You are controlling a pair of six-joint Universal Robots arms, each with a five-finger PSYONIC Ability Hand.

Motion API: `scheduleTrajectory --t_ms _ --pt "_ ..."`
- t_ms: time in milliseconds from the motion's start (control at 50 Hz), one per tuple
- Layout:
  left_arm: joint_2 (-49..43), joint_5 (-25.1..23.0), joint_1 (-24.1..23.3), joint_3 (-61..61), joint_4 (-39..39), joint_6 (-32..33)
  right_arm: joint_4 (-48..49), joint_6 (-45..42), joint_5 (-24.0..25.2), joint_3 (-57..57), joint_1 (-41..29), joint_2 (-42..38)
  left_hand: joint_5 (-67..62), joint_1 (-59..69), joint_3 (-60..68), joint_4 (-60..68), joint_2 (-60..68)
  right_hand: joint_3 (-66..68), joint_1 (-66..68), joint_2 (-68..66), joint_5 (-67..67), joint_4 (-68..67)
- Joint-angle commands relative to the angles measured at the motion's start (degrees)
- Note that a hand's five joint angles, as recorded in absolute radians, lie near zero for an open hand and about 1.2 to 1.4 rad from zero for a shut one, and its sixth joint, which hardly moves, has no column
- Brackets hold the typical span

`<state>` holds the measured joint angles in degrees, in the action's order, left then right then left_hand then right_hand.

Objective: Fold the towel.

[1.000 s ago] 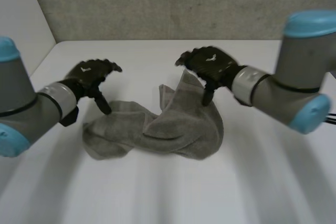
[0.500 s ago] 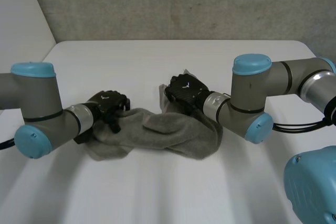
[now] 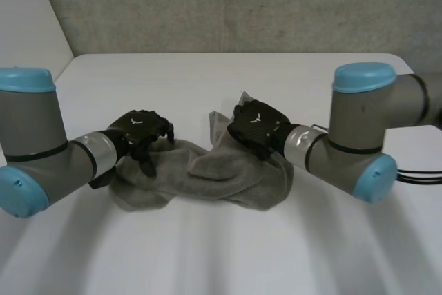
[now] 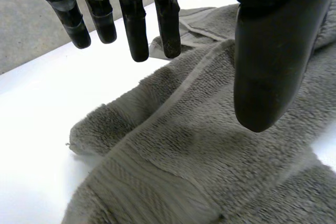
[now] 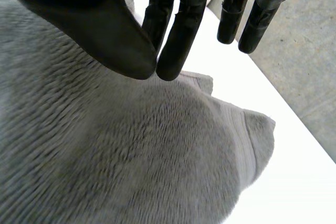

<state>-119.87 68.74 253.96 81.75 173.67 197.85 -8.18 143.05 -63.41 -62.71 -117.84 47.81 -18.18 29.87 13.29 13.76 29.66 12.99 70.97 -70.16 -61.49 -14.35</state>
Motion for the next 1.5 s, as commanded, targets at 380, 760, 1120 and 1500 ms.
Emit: scheduleTrajectory --t_ms 380,760,1120,1500 --pt "-4.3 0.8 -0.3 -1.3 6.2 0.1 -1.6 6.2 -0.2 17.3 0.3 -11.0 0.8 -2.5 -3.3 -3.8 -2.3 -3.0 -51.8 51.0 52.3 4.4" --pt "-4.7 0.7 -0.9 -1.6 3.0 0.2 -11.0 6.3 -0.3 35.6 0.2 -24.8 -0.5 -1.2 -3.3 -3.8 -0.9 -3.0 -36.2 35.4 36.7 4.4" --pt "-3.4 0.6 -0.9 -0.4 2.9 0.2 -3.6 5.8 2.7 5.0 4.4 -0.6 -0.4 -1.3 -3.3 -3.8 -1.1 -3.0 9.0 -9.8 -8.5 4.4" --pt "-1.4 0.6 -2.2 2.0 3.3 0.3 -3.2 -8.0 2.8 -23.2 13.4 15.2 0.3 -2.0 -3.3 -3.8 -1.8 -3.0 -39.6 38.8 40.1 4.4"
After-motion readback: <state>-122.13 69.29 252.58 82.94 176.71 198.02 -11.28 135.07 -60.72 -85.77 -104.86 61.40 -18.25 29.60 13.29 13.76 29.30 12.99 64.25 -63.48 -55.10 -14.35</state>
